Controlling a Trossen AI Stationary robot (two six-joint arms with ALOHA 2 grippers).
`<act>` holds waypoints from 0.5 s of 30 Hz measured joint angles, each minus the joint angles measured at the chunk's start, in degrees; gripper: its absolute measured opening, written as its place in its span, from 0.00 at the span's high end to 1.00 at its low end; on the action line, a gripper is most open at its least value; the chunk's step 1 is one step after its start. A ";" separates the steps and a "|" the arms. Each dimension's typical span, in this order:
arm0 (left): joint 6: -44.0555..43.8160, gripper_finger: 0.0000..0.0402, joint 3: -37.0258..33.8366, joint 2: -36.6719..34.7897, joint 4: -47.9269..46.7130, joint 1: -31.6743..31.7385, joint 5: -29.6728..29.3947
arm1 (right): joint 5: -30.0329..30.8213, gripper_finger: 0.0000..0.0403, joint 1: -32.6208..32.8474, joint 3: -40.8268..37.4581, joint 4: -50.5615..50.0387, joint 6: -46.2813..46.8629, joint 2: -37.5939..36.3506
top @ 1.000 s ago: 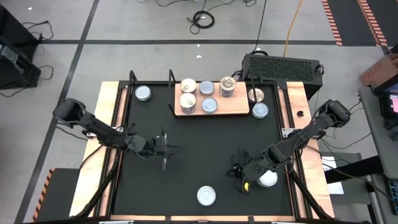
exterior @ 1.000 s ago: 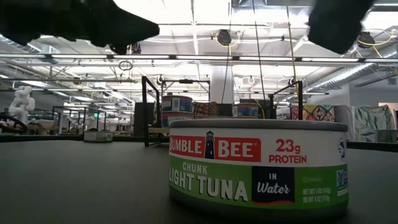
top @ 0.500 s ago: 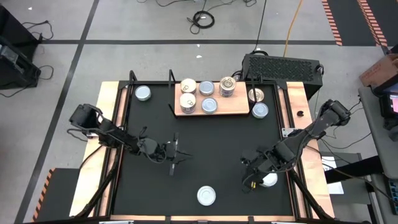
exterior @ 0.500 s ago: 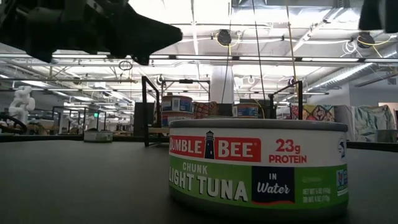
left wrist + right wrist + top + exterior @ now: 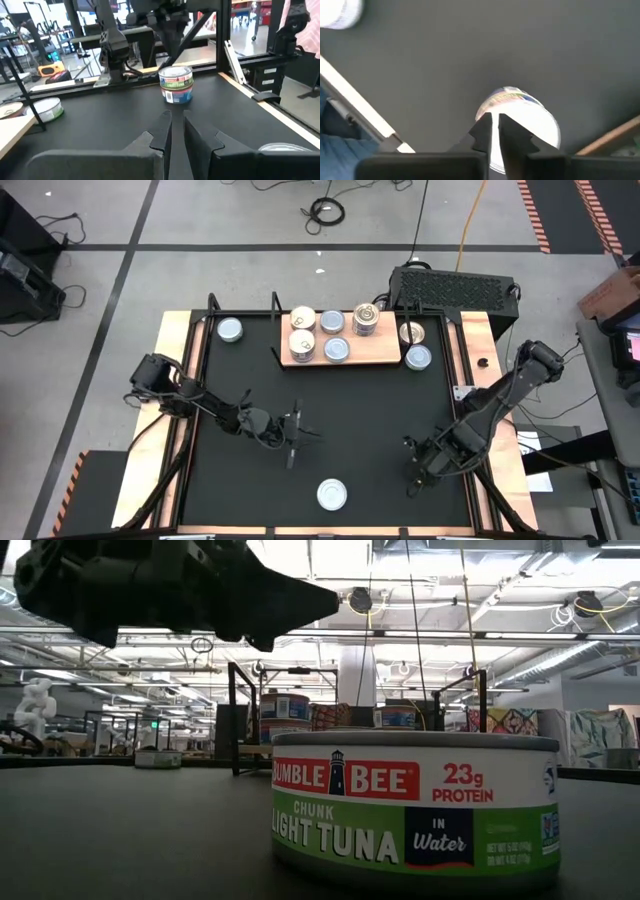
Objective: Stack canned seafood by type on shelf
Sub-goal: Stack the bottom center green tuna can on top of the green tuna can on the shelf
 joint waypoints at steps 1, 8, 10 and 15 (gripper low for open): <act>0.18 0.87 0.14 0.00 -0.10 0.00 0.02 | -0.25 0.91 0.27 -0.04 -0.95 0.77 0.00; 1.04 0.78 2.39 0.04 -0.71 0.00 1.11 | -1.13 0.67 1.80 -0.04 -2.58 6.59 0.00; 1.04 0.71 3.34 0.63 -0.56 0.00 1.27 | -1.15 0.60 1.73 -0.04 -2.29 6.72 0.21; 1.11 0.57 6.20 3.01 -0.40 0.09 1.16 | -1.10 0.48 1.88 -0.04 -2.09 5.79 0.26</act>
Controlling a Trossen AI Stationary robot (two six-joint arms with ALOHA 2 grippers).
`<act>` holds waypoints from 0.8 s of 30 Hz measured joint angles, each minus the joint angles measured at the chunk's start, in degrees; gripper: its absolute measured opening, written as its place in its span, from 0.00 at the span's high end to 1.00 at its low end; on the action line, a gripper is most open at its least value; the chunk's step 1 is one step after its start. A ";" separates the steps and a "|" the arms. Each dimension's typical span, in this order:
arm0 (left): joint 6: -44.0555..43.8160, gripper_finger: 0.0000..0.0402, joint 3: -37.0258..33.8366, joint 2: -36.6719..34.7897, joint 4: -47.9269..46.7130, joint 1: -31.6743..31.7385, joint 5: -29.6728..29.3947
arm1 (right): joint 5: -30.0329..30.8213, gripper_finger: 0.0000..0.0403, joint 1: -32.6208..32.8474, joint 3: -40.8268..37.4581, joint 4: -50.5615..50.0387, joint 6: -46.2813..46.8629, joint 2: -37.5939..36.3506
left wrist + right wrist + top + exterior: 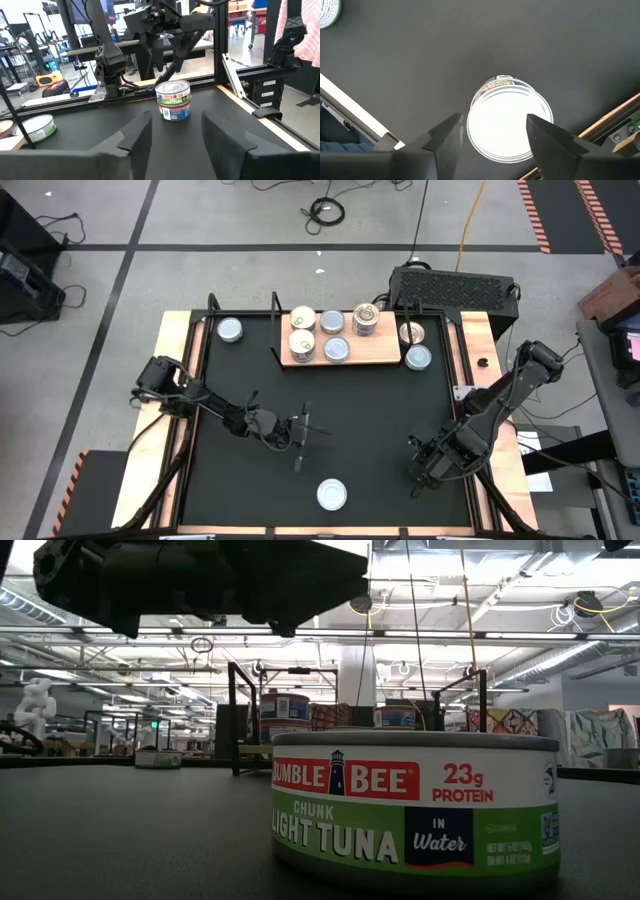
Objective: Stack canned seafood by type on shelf
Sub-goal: Stack the bottom center green tuna can on top of the green tuna can on the shelf
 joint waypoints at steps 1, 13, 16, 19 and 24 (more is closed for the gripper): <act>0.00 0.56 1.17 0.80 -0.07 0.00 -0.04 | 0.22 0.46 0.13 0.00 0.01 -0.03 0.00; 10.80 0.53 18.27 12.15 -14.27 0.39 6.09 | 9.47 0.44 4.65 -0.07 5.49 0.65 0.50; 13.53 0.53 23.96 13.62 -21.06 0.55 8.68 | 11.07 0.45 5.65 -0.07 7.07 0.74 0.50; 17.68 0.53 28.63 13.75 -25.91 0.61 9.50 | 12.10 0.46 6.57 -0.07 6.88 0.75 0.50; 22.92 0.53 33.51 14.52 -33.34 0.76 9.55 | 13.04 0.47 7.97 -0.07 6.86 2.38 0.52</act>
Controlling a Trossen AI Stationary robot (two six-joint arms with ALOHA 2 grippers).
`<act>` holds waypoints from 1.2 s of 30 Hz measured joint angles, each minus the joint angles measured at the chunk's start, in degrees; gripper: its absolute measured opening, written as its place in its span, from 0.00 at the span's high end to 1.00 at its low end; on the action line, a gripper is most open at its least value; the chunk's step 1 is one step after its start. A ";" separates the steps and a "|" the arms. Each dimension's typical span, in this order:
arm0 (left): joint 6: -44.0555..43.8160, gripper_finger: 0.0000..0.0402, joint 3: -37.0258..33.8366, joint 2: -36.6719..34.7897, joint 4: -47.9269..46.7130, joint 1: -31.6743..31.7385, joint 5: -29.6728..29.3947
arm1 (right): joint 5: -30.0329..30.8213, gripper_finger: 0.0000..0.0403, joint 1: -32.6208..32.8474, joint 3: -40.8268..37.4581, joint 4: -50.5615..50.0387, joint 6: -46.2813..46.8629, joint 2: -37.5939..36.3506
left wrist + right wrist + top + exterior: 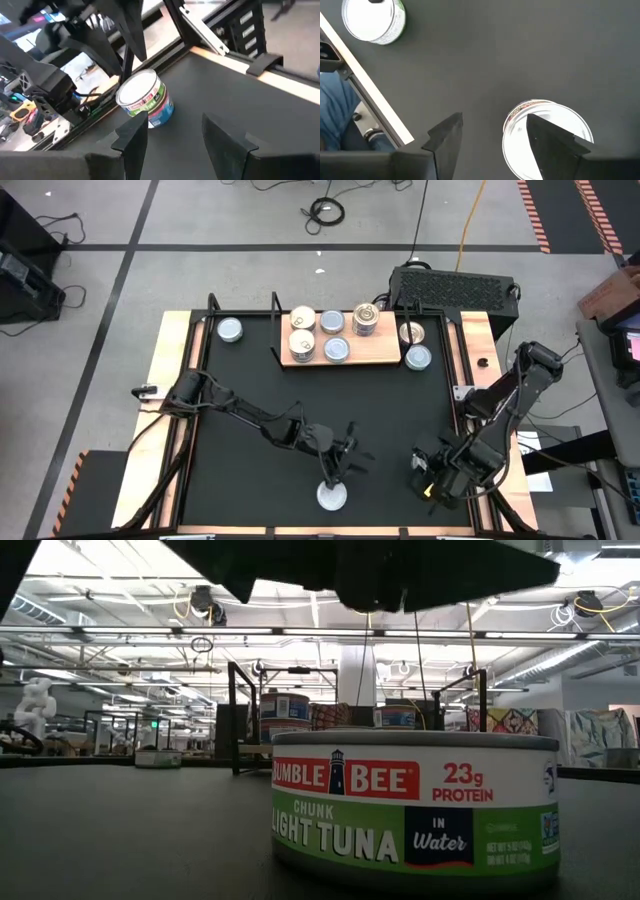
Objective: Stack canned seafood by type on shelf
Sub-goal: Stack the bottom center green tuna can on top of the green tuna can on the shelf
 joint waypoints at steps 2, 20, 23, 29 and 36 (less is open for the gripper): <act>1.43 0.53 1.08 -0.02 -1.62 0.02 0.12 | 0.82 0.47 0.68 0.00 0.19 0.77 0.00; -5.95 0.53 5.43 -8.27 -39.21 -0.22 10.23 | 6.22 0.47 1.99 0.02 1.49 -2.52 2.72; -11.45 0.53 5.17 -8.79 -45.76 0.70 16.04 | 6.52 0.47 1.99 0.02 1.42 -4.15 3.46; -19.12 0.53 4.31 -7.47 -45.67 3.01 22.00 | 6.83 0.47 1.86 0.02 1.42 -6.37 4.51; -24.33 0.53 4.37 -4.15 -43.93 4.80 22.50 | 7.78 0.47 1.88 0.02 1.49 -6.31 4.61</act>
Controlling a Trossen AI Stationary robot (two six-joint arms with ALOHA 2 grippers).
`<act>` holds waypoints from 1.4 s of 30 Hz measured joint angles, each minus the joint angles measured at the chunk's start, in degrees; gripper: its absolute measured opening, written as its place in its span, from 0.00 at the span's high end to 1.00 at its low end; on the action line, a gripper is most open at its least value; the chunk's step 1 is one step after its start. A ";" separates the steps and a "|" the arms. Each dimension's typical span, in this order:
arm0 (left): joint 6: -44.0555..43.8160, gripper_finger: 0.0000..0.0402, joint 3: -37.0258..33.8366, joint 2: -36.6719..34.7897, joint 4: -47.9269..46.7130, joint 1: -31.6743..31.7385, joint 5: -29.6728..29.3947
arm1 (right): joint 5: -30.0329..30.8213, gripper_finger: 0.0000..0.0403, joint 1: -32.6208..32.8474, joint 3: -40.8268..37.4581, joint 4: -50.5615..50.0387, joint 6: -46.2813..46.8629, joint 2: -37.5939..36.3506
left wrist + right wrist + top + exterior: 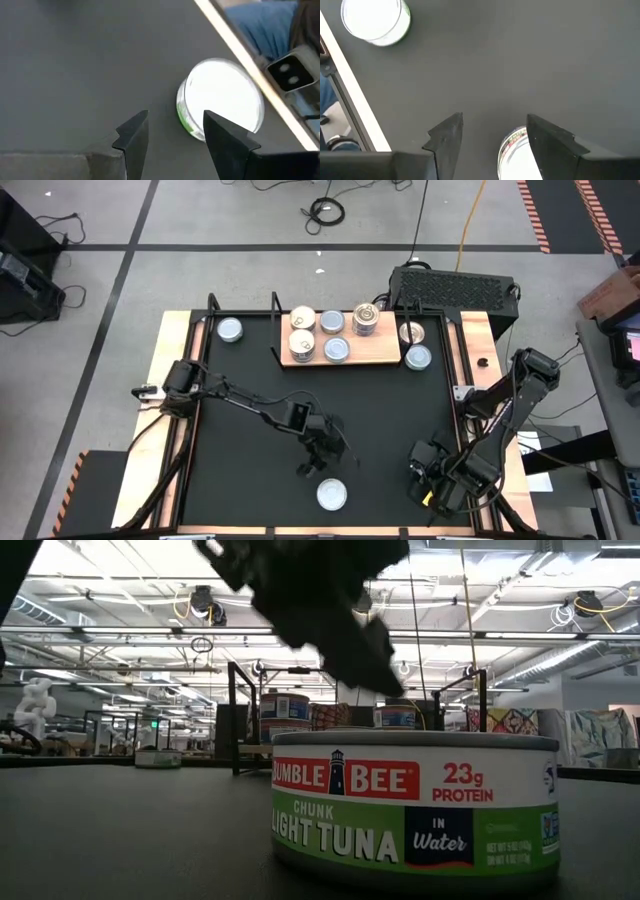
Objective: Stack canned seafood by type on shelf
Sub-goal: Stack the bottom center green tuna can on top of the green tuna can on the shelf
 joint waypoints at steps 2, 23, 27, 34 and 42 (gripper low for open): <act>-0.20 0.53 -0.15 0.98 -0.31 0.00 0.99 | 0.67 0.47 0.00 0.00 -0.02 -0.28 0.00; -14.11 0.53 -0.06 3.54 0.43 0.20 7.78 | 8.45 0.47 -0.04 0.00 -0.09 -2.89 0.04; -18.81 0.53 -0.04 4.64 0.82 0.29 7.49 | 9.68 0.47 -0.05 0.02 -0.10 -2.93 0.40; -19.75 0.53 -0.06 5.83 1.87 0.25 7.47 | 9.71 0.47 -0.07 -2.64 1.90 -2.61 0.54; -24.83 0.53 -0.06 6.16 1.78 0.25 8.39 | 9.19 0.47 -0.04 -5.66 2.18 -0.22 0.57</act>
